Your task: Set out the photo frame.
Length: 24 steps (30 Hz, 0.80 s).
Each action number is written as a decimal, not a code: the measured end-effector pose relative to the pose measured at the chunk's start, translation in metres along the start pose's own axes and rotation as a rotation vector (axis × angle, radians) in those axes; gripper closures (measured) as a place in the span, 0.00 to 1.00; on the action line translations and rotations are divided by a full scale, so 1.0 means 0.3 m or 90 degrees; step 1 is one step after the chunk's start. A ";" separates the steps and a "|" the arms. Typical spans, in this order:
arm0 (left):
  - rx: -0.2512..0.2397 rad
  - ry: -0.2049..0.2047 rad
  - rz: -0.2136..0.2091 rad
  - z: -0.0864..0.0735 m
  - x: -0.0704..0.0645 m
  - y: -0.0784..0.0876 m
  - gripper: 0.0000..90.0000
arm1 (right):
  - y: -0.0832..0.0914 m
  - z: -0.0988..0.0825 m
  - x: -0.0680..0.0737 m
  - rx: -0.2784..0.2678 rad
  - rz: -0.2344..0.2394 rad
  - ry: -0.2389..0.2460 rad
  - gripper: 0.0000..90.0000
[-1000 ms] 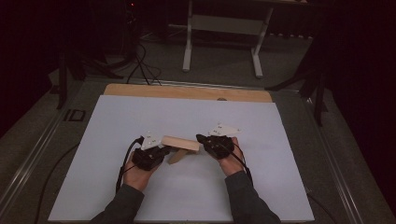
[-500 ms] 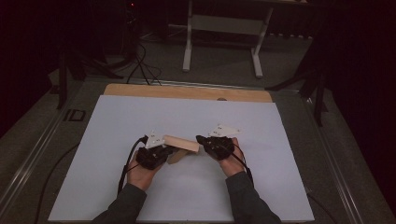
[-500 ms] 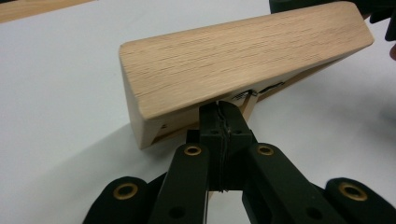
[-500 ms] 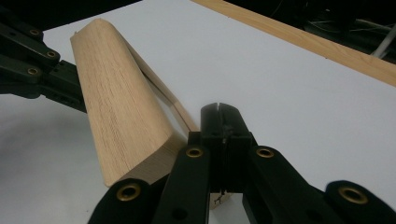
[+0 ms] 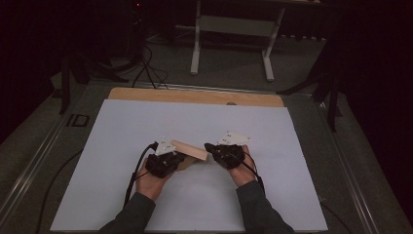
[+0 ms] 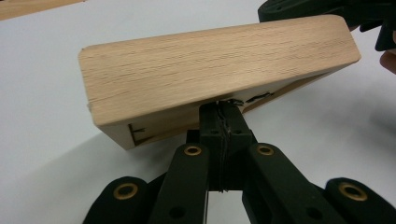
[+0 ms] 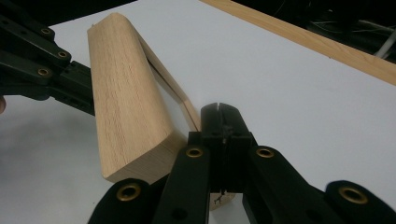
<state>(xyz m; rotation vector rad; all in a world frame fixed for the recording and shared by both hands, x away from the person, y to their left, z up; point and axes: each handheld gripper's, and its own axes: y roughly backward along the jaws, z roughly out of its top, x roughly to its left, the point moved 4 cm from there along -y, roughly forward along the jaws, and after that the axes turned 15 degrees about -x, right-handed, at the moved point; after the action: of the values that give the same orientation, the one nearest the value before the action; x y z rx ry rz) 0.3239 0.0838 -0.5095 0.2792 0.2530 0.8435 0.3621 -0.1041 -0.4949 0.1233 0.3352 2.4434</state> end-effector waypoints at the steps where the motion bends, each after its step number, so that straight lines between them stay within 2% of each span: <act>1: 0.000 0.000 -0.002 0.000 -0.002 -0.001 0.99 | 0.001 0.000 0.001 0.000 0.001 0.001 1.00; 24: 0.006 -0.008 -0.010 -0.003 -0.018 -0.012 0.99 | 0.016 -0.003 0.037 0.005 0.023 0.013 1.00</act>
<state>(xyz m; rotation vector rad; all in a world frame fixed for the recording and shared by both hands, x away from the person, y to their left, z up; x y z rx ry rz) 0.3226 0.0776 -0.5109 0.2915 0.2472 0.8250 0.3504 -0.1010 -0.4945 0.1093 0.3552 2.4807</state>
